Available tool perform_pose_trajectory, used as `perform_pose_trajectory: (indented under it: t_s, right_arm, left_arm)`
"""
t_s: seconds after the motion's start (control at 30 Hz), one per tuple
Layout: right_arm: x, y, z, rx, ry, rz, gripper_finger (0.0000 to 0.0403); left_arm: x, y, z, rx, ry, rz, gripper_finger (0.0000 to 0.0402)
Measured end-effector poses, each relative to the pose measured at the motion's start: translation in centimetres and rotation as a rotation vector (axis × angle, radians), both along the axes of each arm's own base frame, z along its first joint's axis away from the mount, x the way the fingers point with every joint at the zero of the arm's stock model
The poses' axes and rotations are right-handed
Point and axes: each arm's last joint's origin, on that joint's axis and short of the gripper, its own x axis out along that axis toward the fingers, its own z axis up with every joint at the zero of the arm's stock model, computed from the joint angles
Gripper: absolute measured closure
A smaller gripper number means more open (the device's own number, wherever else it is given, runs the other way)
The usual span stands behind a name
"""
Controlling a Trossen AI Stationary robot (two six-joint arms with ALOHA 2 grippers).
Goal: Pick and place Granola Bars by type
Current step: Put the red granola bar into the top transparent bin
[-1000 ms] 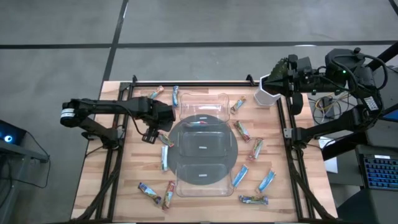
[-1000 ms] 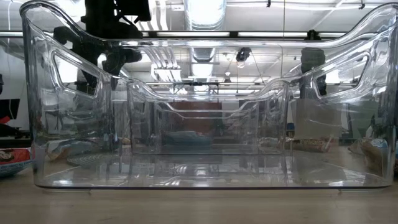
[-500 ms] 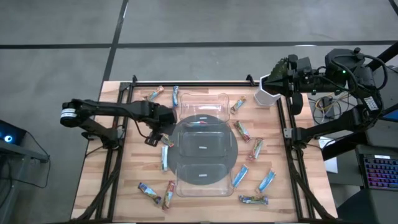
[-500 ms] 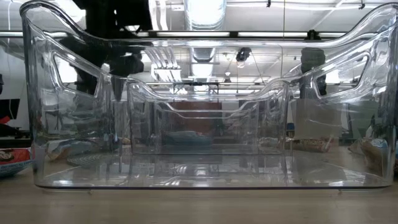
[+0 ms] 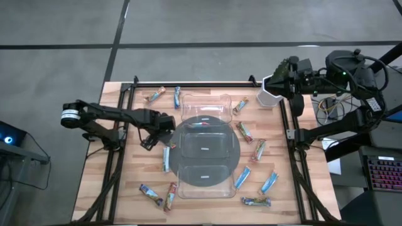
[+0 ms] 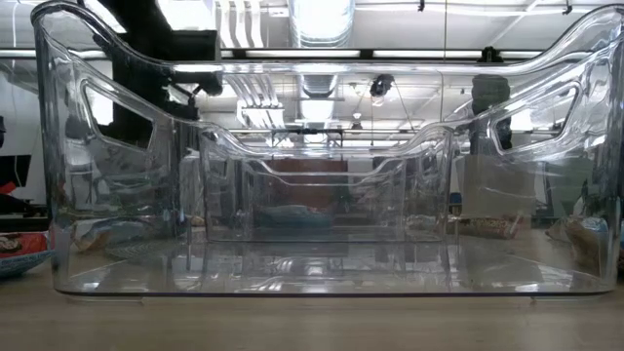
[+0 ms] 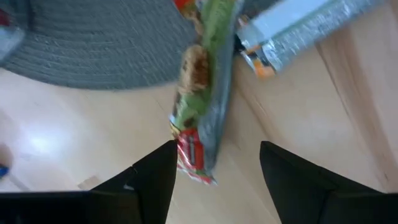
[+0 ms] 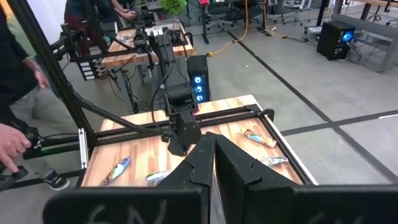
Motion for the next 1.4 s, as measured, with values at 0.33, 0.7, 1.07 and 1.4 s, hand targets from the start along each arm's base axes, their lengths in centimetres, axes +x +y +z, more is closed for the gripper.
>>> perform_pose_trajectory:
  t_s: [0.33, 0.7, 1.07, 1.4]
  right_arm:
    - [0.5, -0.1, -0.6, 0.003, 0.024, 0.0, 0.0394]
    - [0.5, -0.1, -0.5, 0.002, 0.019, -0.001, 0.0394]
    - [0.4, -0.1, -0.5, 0.002, 0.017, -0.001, 0.0394]
    - [0.4, -0.1, -0.5, 0.002, 0.015, -0.001, 0.0394]
  left_arm:
    - [-0.4, 0.0, -1.7, 0.006, -0.03, 0.003, 0.0189]
    - [-0.9, 0.1, -3.3, 0.041, -0.051, 0.042, 0.0189]
    - [-1.4, 0.1, -3.9, 0.043, -0.029, 0.048, 0.0235]
    - [-0.9, 0.2, -3.4, 0.066, -0.053, 0.094, 0.0306]
